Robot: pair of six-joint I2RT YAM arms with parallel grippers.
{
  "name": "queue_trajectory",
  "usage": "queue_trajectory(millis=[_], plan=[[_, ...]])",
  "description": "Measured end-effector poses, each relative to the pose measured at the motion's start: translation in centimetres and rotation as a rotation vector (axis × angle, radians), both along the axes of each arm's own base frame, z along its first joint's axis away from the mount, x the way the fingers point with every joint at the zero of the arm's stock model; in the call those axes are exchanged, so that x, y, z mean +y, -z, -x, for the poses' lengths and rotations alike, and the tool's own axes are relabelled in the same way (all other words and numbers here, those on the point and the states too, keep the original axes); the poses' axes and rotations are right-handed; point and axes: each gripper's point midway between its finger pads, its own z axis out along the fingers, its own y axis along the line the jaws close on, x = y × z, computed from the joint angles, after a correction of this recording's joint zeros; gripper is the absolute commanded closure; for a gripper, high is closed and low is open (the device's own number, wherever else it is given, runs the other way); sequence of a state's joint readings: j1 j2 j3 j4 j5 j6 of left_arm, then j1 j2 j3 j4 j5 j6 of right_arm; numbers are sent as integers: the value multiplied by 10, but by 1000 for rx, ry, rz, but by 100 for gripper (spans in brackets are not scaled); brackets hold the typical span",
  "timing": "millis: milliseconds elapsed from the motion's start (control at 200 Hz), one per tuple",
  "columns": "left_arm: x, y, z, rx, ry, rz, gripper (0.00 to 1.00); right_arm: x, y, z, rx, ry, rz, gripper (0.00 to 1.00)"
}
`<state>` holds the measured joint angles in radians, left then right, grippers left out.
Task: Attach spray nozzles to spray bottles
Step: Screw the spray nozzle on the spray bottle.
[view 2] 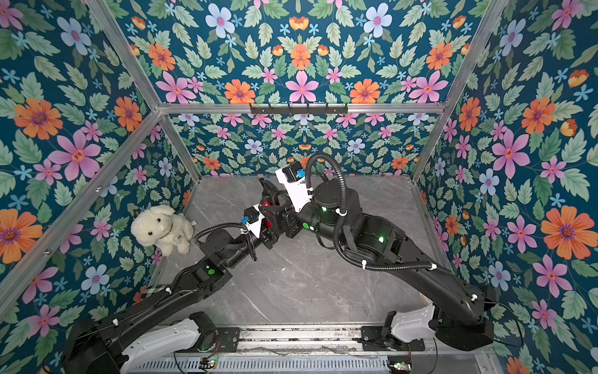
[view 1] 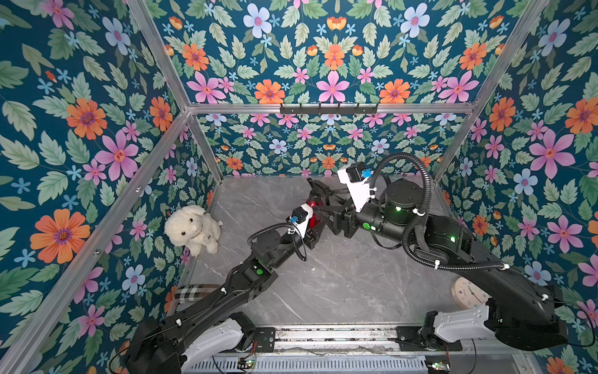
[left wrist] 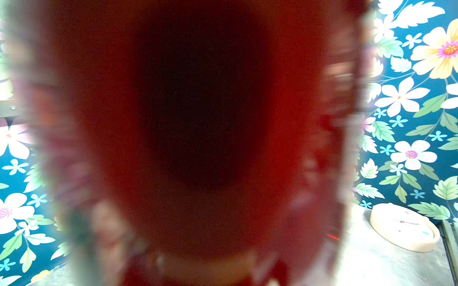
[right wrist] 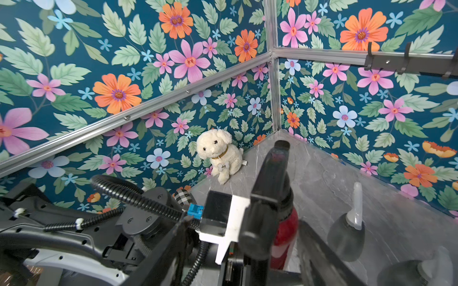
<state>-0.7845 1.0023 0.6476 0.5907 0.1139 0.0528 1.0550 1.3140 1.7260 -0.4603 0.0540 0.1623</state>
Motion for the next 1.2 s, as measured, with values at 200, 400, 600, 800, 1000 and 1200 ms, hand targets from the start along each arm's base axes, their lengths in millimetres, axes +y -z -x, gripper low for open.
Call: queue_trajectory(millis=[200,400,600,800,1000,1200], plan=[[2,-2,1,-7,2,3,100,-37,-15,12,-60,32,-39,31],[-1,-2,4,-7,35,1,100,-90,2,-33,-20,174,-73,34],[-6,-8,18,-14,132,10,100,-76,29,-45,52,-5,-53,37],[-16,-9,38,-10,269,1,100,-56,45,-41,100,-267,-83,36],[-22,-8,51,10,363,8,100,-38,31,-25,73,-485,-131,31],[-25,-7,57,28,410,13,100,-29,29,-20,73,-597,-143,35]])
